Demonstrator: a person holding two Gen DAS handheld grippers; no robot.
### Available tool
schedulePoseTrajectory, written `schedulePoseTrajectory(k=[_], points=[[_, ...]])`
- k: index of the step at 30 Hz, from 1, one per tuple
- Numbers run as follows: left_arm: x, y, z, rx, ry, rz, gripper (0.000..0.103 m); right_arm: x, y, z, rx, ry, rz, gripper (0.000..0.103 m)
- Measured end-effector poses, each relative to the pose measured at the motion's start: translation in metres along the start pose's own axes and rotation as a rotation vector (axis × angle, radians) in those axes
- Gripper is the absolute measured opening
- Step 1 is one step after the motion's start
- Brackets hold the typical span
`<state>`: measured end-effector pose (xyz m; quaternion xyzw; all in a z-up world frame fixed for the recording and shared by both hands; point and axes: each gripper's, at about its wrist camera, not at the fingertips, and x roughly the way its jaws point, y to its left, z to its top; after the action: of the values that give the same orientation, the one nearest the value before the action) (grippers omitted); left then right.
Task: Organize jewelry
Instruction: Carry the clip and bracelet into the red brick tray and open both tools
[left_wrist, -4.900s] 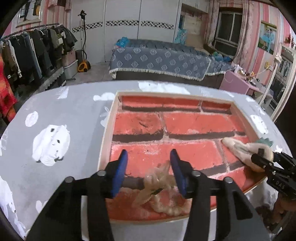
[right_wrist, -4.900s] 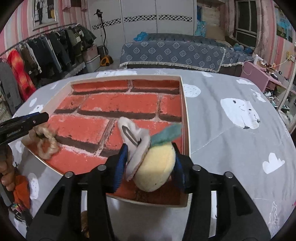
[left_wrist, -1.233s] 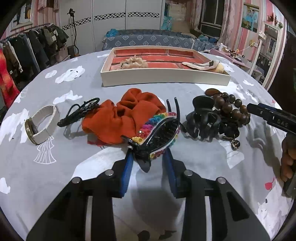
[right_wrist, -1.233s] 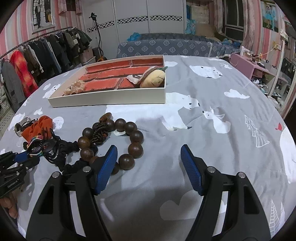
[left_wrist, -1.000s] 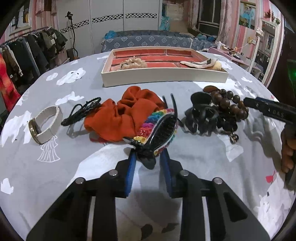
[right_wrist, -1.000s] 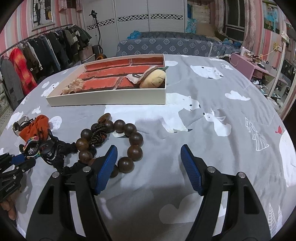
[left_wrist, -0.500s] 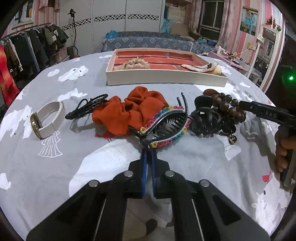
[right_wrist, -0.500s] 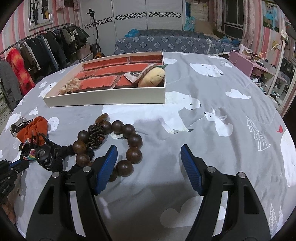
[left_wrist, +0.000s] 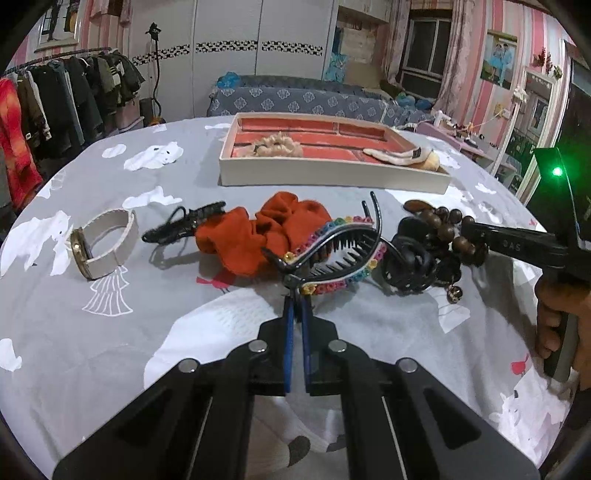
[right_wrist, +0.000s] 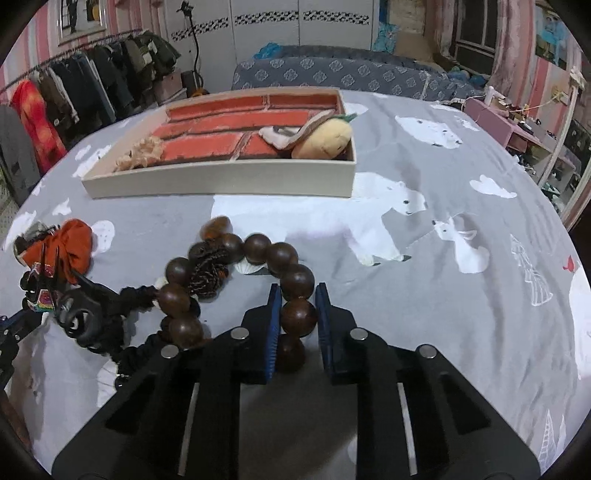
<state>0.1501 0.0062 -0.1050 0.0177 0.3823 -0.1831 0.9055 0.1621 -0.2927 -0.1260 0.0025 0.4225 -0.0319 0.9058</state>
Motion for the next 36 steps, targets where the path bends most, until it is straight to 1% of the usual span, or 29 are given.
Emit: schedulePoseTrajectory(k=[4, 9, 13, 18, 21, 24, 36], points=[[-0.016, 0.000, 0.003, -0.003, -0.045, -0.004, 0.003, -0.027, 0.003, 0.002, -0.003, -0.080, -0.006, 0.019], [-0.041, -0.001, 0.007, -0.001, -0.101, -0.002, 0.003, -0.075, 0.006, 0.004, -0.008, -0.208, 0.004, 0.019], [-0.057, -0.003, 0.013, 0.009, -0.138, 0.000, 0.003, -0.108, 0.009, 0.008, -0.019, -0.272, 0.008, 0.019], [-0.072, -0.005, 0.022, 0.019, -0.191, 0.016, 0.003, -0.142, 0.012, 0.013, -0.036, -0.332, 0.004, 0.019], [-0.078, -0.007, 0.030, 0.022, -0.212, 0.013, 0.003, -0.154, 0.014, 0.016, -0.039, -0.362, 0.005, 0.019], [-0.083, -0.009, 0.038, 0.023, -0.238, 0.014, 0.003, -0.160, 0.016, 0.018, -0.042, -0.375, 0.005, 0.019], [-0.082, -0.007, 0.065, 0.024, -0.284, 0.036, 0.003, -0.167, 0.017, 0.022, -0.038, -0.393, 0.022, 0.019]])
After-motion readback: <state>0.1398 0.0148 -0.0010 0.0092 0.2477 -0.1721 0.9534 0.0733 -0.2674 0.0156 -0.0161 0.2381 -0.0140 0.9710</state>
